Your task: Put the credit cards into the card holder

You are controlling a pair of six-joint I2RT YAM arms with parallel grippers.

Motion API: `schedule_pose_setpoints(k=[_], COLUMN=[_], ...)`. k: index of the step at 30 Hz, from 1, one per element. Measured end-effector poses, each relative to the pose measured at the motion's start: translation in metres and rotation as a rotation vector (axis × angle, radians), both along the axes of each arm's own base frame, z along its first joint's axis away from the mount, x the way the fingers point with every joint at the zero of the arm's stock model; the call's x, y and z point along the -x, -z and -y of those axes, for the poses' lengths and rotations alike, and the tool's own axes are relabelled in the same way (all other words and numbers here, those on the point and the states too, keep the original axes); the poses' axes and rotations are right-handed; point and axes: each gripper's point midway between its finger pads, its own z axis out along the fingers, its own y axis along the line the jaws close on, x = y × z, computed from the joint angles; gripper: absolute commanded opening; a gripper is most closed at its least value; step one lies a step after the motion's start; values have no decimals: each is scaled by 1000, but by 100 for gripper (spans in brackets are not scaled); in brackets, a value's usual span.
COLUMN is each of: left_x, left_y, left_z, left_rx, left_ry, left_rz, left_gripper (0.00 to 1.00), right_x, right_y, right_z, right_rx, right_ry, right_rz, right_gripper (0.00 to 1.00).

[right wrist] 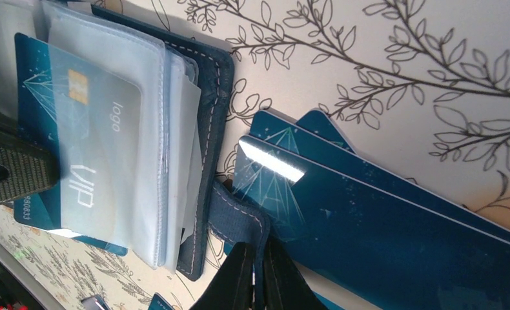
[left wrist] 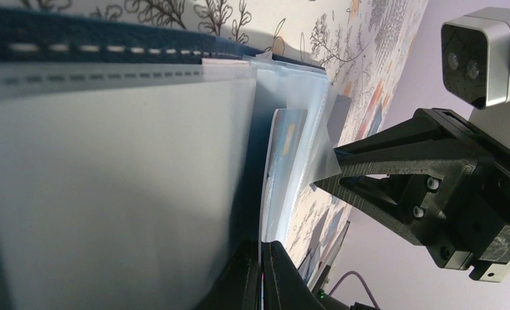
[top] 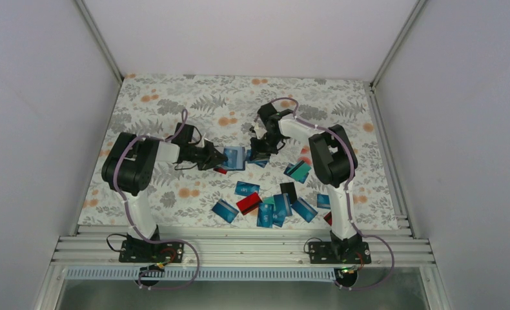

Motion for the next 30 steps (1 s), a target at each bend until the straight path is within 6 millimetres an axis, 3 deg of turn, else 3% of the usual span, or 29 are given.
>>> schedule_pose_setpoints(k=[24, 30], left_x=[-26, -30], left_y=[-5, -4], left_z=[13, 19], left_rx=[10, -11], left_ry=[-37, -45], left_rz=[45, 54], left_gripper=[3, 24], right_x=[0, 0], right_y=[0, 0], right_z=[-1, -2], right_rx=[-10, -17], right_ry=[0, -1], right_rz=[-3, -3], right_gripper=[4, 4])
